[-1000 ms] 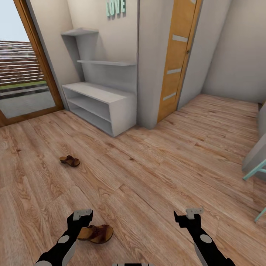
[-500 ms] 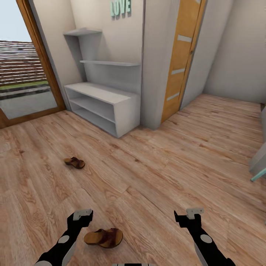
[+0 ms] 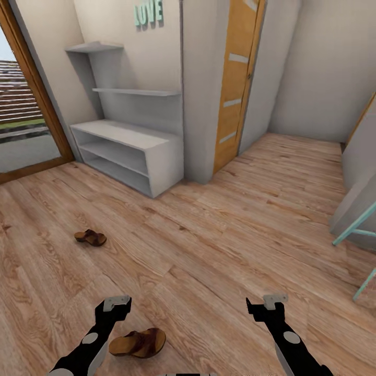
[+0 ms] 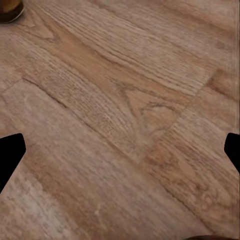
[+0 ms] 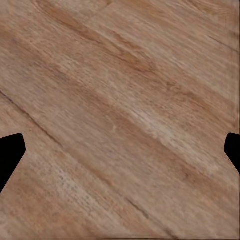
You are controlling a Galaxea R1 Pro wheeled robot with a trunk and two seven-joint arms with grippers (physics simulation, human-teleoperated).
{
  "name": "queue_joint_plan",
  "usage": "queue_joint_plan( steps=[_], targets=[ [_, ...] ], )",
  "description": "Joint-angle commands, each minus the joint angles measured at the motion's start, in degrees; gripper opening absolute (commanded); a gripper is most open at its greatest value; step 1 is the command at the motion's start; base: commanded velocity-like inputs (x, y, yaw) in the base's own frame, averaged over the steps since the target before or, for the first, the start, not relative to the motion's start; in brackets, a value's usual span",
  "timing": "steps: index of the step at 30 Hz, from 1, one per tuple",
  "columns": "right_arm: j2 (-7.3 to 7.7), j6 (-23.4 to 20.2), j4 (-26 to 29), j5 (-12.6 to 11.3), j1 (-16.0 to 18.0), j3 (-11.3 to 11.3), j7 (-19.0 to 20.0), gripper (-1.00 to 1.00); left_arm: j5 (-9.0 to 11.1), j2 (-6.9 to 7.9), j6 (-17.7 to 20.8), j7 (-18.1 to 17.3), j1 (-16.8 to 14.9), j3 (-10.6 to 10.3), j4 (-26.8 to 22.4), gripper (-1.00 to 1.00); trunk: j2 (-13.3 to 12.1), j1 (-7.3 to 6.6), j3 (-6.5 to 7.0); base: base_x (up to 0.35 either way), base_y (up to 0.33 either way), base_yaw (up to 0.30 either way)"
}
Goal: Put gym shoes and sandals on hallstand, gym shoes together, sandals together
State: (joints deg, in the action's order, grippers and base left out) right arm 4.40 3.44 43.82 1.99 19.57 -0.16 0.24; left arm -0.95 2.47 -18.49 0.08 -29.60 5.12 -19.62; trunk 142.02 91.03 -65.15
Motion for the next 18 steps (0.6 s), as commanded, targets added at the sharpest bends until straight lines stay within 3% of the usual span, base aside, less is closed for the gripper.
queue_joint_plan(
  steps=[1, 12, 18],
  targets=[
    [0.00, 0.2, 0.0, 0.2, 0.0, 0.0, 0.0, 1.00, -0.1, -0.01, -0.2, 0.0, 0.0, 0.2, 0.0, 1.00, 0.0, -0.01, 0.01, 0.000, 0.000, -0.227],
    [0.00, 0.1, 0.0, 0.2, 0.0, 0.0, 0.1, 1.00, -0.1, -0.01, -0.2, 0.0, 0.0, 0.2, 0.0, 1.00, 0.0, -0.01, 0.51, 0.000, 0.002, -0.227],
    [0.00, 0.1, 0.0, 0.2, 0.0, -0.1, 0.1, 1.00, -0.1, -0.01, -0.2, 0.0, 0.0, 0.2, 0.0, 1.00, 0.0, -0.01, 0.75, 0.000, 0.116, -0.227]
  ],
)
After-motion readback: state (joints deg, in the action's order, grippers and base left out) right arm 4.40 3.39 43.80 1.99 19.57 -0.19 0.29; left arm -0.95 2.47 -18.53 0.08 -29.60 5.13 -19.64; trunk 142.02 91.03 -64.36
